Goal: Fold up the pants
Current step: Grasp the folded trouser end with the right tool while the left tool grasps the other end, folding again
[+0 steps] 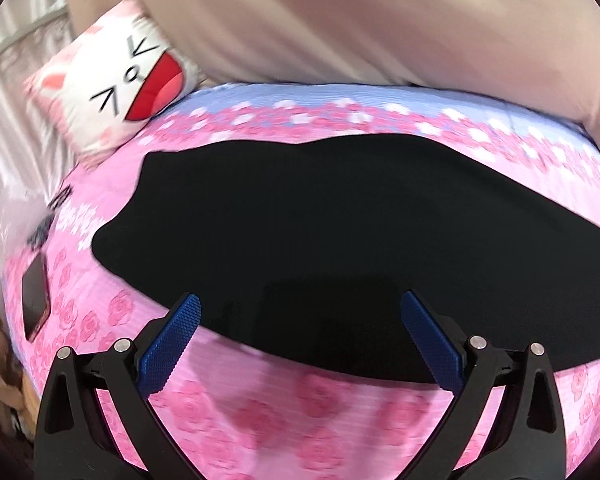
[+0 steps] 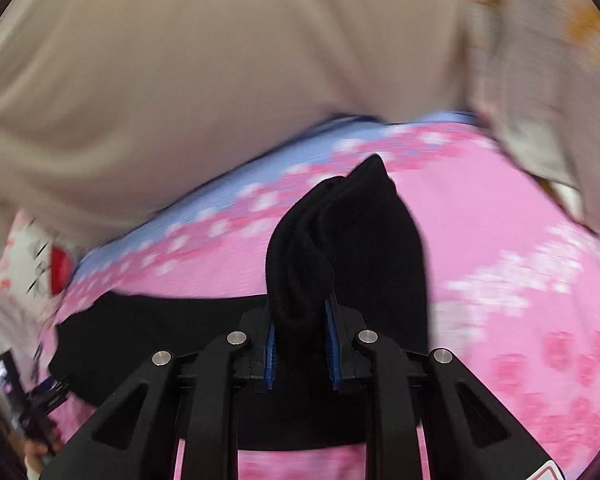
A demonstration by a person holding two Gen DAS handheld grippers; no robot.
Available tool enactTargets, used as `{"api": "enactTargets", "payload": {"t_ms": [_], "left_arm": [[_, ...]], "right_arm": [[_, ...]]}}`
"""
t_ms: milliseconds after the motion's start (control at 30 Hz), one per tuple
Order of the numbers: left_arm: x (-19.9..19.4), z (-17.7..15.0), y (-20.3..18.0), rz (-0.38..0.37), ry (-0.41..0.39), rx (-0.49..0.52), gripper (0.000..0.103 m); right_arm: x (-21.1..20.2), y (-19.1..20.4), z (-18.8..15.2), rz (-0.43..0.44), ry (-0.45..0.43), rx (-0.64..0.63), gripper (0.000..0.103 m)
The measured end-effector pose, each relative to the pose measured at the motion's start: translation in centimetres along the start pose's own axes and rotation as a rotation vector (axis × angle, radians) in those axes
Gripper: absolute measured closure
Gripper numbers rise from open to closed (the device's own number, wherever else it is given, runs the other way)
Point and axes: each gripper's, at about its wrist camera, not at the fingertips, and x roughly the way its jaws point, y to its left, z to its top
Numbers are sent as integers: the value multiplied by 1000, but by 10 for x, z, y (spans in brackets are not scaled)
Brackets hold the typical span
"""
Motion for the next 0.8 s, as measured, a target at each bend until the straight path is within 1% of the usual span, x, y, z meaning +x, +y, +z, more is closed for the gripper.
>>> {"api": "enactTargets", "payload": {"t_ms": [33,67,100,167,233,300,333,367,400,433,467,533,567,633,667,733,767,800], "left_arm": [[1,0,8,1,2,-13,5],[2,1,13,0,3,-18,5],[3,0,21,4,3,-23,5],[4,0,33,14,-2,-23,5],[5,1,46,28,-14,-26,5],[7,2,64,26,-25,-46,5],[9,4,73,24,-24,-61,5],[11,5,83,18,-23,-81,5],[15,6,96,10,-19,-112,5],[19,8,107,10,-11,-139,5],[23,9,120,10,0,-174,5],[31,9,148,13,15,-260,5],[35,8,159,15,22,-301,5],[48,6,183,12,34,-406,5],[54,6,189,3,40,-442,5],[76,7,203,-55,83,-536,5],[89,7,207,-106,118,-583,5],[91,11,207,-92,99,-597,5]], "right_arm": [[14,32,-2,48,29,-55,84],[23,49,-5,74,46,-82,84],[36,74,-10,114,74,-119,84],[64,118,-24,160,135,-191,84],[95,155,-45,182,206,-251,84],[125,176,-67,190,292,-298,82],[139,183,-79,173,330,-329,78],[143,187,-87,150,336,-351,76],[140,190,-91,133,307,-368,75],[134,191,-92,133,289,-370,71],[123,191,-91,152,276,-356,62],[100,188,-90,176,220,-319,54],[85,180,-87,162,182,-304,52],[68,170,-89,107,139,-279,51],[65,166,-91,90,132,-270,51],[57,148,-96,54,133,-223,50],[56,142,-99,40,136,-207,50],[54,133,-100,20,135,-185,50]]}}
